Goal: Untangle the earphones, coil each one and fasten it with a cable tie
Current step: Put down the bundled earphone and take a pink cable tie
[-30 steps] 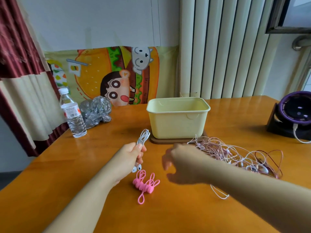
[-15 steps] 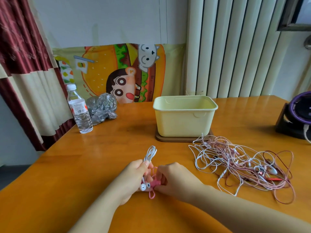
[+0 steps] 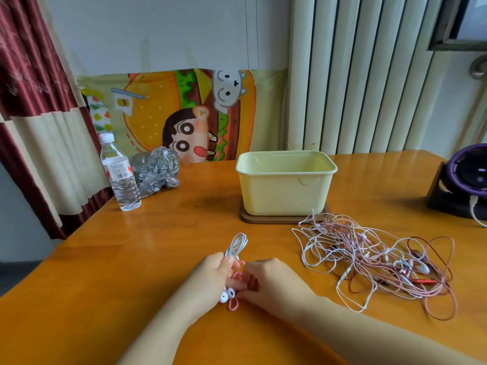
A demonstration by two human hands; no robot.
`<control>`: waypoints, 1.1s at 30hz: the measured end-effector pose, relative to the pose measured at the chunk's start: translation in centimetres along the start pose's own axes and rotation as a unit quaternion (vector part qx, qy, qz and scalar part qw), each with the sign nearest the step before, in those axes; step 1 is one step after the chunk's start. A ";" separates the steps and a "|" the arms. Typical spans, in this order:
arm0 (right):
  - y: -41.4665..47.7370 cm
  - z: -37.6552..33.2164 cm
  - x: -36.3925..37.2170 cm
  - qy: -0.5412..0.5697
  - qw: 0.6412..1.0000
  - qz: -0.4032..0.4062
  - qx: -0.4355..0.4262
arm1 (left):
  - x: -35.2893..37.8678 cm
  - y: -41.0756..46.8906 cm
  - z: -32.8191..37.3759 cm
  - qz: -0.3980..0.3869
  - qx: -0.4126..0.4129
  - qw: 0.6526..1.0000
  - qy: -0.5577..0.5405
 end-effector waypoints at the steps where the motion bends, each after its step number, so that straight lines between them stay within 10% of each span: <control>1: -0.1 0.0 0.1 0.007 1.000 0.007 0.003 | -0.1 0.0 0.3 0.010 0.011 1.000 0.009; 33: -0.4 2.1 -0.1 0.156 0.986 -0.043 0.046 | 0.8 -2.9 3.0 0.122 0.223 0.927 0.276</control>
Point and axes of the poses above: each hand's wrist, its own y-axis towards the middle knuckle, its own x-axis out of the palm, z = x × y, the point moved 9 cm from there along y, towards the middle knuckle, and after that the axes turned 3 degrees about z, right-handed, at the moved point
